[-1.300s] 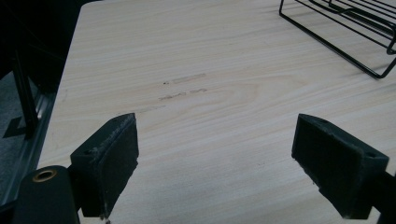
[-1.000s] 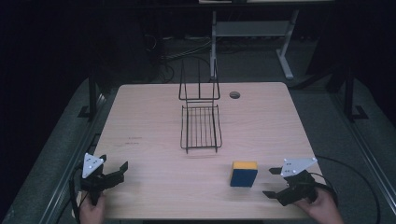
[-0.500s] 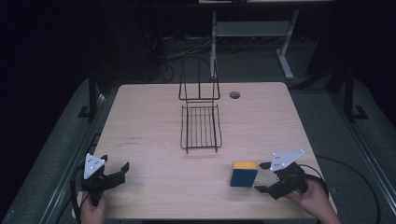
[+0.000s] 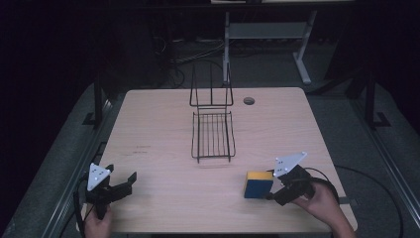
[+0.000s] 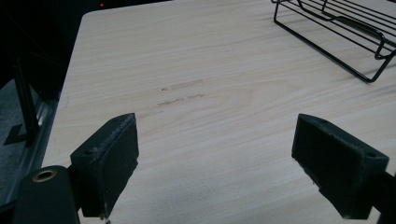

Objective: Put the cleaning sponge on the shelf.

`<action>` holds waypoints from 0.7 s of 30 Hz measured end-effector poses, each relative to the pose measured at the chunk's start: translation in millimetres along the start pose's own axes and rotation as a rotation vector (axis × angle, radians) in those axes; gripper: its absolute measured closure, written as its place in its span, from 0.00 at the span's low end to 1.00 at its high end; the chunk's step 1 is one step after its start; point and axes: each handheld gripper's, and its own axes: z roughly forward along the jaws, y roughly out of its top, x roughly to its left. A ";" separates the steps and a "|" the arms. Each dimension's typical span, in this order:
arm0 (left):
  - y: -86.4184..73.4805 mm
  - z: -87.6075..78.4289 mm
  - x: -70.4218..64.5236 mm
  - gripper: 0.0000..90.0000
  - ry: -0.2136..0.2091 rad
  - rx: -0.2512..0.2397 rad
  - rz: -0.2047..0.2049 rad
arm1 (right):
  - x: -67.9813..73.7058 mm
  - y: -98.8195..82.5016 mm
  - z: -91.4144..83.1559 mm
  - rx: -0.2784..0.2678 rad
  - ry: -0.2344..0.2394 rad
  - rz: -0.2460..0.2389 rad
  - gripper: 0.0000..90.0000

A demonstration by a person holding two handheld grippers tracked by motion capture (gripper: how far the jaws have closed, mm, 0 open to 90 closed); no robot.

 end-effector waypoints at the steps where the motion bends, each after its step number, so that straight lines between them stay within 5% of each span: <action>1: 0.0 0.0 0.0 0.16 0.000 0.000 0.000 | 0.0 0.0 0.0 0.000 0.000 0.000 0.31; 13: -0.3 -0.5 2.1 0.16 0.005 0.004 -0.003 | -0.9 6.3 6.4 0.029 0.048 -0.014 0.61; 21: -0.1 0.0 1.4 0.16 0.000 0.004 -0.004 | -0.5 13.7 3.1 0.000 0.057 -0.037 0.62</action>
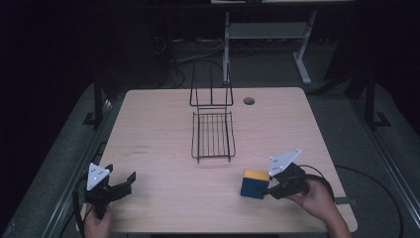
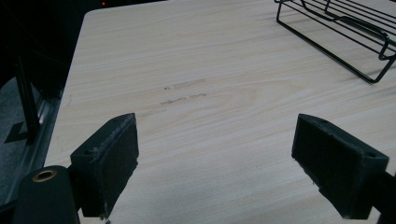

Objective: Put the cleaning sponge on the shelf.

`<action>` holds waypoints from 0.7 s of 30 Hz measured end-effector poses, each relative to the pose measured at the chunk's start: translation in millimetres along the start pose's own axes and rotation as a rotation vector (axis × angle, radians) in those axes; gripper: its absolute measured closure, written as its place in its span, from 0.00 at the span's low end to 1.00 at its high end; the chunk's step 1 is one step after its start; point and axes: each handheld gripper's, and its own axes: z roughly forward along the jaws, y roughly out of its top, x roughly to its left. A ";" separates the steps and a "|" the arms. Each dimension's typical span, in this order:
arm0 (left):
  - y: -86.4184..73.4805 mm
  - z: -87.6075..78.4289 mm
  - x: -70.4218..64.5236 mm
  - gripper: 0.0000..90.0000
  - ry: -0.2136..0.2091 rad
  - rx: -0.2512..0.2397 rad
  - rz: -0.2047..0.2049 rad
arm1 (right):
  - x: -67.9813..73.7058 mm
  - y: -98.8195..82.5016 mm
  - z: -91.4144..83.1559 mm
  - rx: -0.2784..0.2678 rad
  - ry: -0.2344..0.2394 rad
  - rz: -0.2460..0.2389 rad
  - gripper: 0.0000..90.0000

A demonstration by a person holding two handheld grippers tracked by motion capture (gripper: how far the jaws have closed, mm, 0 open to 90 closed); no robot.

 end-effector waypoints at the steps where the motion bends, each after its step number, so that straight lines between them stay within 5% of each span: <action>1: 0.0 0.0 0.0 0.16 0.000 0.000 0.000 | -0.7 2.3 0.1 -0.003 0.003 0.001 0.62; 21: -0.1 1.8 -1.0 0.16 -0.010 0.004 0.002 | -23.4 45.1 0.9 -0.040 0.011 -0.055 0.62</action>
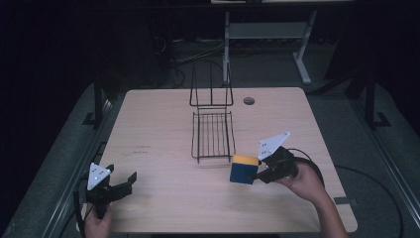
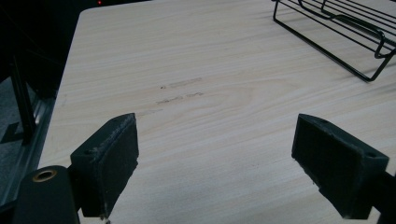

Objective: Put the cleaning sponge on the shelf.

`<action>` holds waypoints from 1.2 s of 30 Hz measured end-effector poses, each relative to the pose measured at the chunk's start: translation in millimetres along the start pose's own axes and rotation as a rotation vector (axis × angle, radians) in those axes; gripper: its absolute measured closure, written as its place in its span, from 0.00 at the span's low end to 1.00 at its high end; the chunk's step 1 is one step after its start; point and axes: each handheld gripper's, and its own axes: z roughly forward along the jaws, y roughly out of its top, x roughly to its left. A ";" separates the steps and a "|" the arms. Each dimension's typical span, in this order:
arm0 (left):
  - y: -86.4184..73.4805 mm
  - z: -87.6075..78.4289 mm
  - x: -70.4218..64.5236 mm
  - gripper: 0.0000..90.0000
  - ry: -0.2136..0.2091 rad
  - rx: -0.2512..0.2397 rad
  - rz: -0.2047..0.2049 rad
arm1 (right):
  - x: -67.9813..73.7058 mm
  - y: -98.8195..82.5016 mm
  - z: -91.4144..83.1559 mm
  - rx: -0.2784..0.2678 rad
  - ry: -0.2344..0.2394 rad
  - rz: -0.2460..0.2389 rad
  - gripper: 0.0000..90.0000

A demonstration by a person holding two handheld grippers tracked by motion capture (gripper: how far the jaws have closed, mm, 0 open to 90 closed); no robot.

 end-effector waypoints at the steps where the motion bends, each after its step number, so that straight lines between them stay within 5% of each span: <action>1: 0.3 -0.2 -0.3 0.16 -0.002 0.001 0.003 | -1.4 1.3 0.9 0.000 0.001 -0.006 0.62; 36: -0.1 -0.4 2.8 0.16 -0.004 -0.005 0.006 | -36.5 54.6 10.9 0.002 -0.002 -0.067 0.62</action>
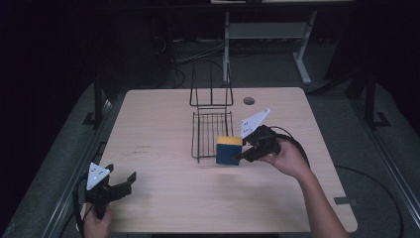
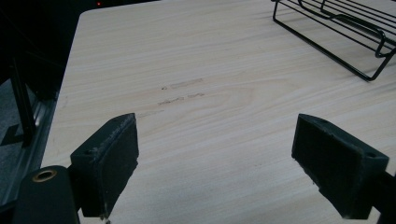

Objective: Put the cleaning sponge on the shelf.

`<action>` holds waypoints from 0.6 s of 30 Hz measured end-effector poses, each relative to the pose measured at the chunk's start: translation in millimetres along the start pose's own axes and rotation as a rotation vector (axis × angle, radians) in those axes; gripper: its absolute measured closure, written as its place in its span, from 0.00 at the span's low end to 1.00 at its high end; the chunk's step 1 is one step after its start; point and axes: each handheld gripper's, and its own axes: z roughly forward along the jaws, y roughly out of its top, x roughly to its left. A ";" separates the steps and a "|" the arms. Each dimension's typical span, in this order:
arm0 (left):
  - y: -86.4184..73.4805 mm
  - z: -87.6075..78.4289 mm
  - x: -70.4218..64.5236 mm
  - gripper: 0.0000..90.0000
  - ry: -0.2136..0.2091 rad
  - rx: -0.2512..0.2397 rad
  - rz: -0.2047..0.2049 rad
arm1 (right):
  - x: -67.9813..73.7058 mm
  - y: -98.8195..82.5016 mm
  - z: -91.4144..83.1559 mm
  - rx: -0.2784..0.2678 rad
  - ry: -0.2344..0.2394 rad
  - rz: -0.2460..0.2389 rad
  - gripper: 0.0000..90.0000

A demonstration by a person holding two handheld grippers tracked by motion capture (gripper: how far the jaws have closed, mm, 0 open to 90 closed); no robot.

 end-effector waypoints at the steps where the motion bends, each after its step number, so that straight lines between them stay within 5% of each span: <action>1: 0.0 0.0 0.0 0.16 0.000 0.000 0.000 | 0.0 0.0 0.0 0.000 0.000 0.000 0.62; 18: 0.9 0.3 1.1 0.16 -0.007 -0.010 -0.003 | -26.1 10.0 2.3 -0.022 0.002 0.036 0.63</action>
